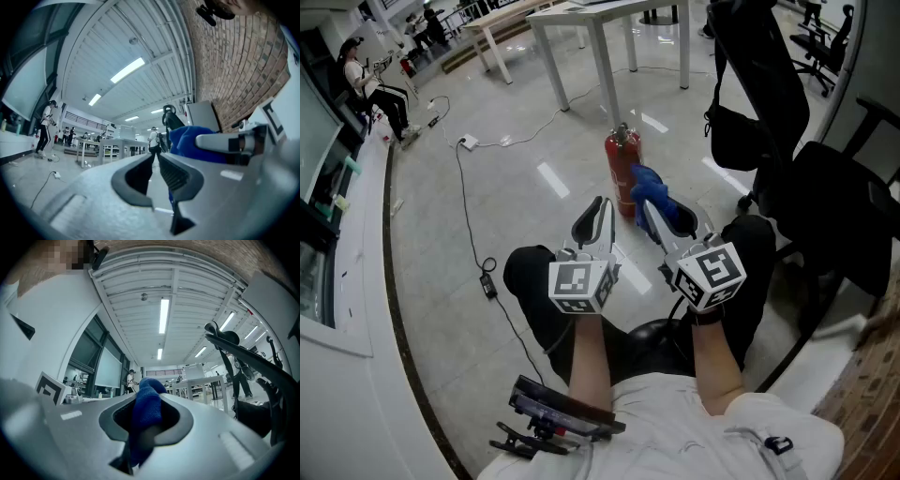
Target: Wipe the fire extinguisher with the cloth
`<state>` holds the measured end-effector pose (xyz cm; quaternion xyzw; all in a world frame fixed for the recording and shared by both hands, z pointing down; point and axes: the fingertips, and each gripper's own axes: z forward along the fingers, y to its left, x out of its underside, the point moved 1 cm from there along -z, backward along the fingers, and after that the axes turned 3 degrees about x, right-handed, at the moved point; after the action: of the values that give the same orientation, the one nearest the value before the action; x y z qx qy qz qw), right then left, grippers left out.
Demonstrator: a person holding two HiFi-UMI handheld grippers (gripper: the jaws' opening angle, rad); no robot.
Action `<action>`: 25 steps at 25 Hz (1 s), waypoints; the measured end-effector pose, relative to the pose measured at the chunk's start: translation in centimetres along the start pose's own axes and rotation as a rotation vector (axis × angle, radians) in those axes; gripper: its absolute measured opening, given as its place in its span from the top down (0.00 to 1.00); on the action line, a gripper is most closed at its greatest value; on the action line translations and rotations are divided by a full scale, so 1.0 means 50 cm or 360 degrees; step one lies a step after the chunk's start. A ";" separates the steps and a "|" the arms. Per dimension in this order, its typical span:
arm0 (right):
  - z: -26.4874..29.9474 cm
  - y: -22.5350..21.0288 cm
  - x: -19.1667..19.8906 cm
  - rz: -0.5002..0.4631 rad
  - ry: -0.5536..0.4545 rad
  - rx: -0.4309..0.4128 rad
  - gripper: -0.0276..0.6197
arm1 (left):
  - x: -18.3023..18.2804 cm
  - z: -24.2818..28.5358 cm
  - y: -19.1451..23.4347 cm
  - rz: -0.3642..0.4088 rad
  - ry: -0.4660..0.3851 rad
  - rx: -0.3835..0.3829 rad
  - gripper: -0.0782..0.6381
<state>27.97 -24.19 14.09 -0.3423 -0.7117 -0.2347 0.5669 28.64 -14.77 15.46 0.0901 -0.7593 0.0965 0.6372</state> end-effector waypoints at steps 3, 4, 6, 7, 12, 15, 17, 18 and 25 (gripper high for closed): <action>-0.003 0.000 -0.011 0.0022 -0.0014 0.0006 0.85 | -0.014 -0.009 0.000 0.0004 -0.0042 -0.0010 0.82; -0.005 -0.003 -0.012 0.0036 -0.0015 0.0019 0.85 | -0.014 -0.011 0.001 0.0006 -0.0052 -0.0009 0.82; -0.002 -0.011 -0.006 0.0073 0.0004 0.0051 0.85 | -0.005 -0.015 0.008 0.0003 -0.0053 -0.0009 0.82; 0.003 -0.014 0.001 0.0092 0.0024 0.0062 0.85 | -0.001 -0.018 0.012 -0.0009 -0.0040 -0.0014 0.82; 0.054 -0.043 0.045 0.0168 0.0096 0.0125 0.85 | 0.039 -0.008 0.060 -0.0004 0.0002 -0.0043 0.82; 0.112 -0.077 0.081 0.0199 0.0141 0.0179 0.85 | 0.058 0.034 0.104 0.0009 0.0018 -0.0050 0.82; 0.150 -0.099 0.110 0.0224 0.0174 0.0212 0.84 | 0.068 0.067 0.131 -0.0016 0.0031 -0.0040 0.82; 0.166 -0.111 0.124 0.0238 0.0188 0.0236 0.84 | 0.073 0.083 0.142 -0.0036 0.0036 -0.0033 0.82; 0.216 -0.241 0.224 0.0286 0.0300 0.0454 0.86 | 0.133 0.212 0.182 -0.0146 0.0098 0.0014 0.82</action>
<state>10.54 -21.81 22.89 -0.2970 -0.6480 -0.1109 0.6925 15.07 -8.83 19.92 0.1244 -0.7340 0.0732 0.6636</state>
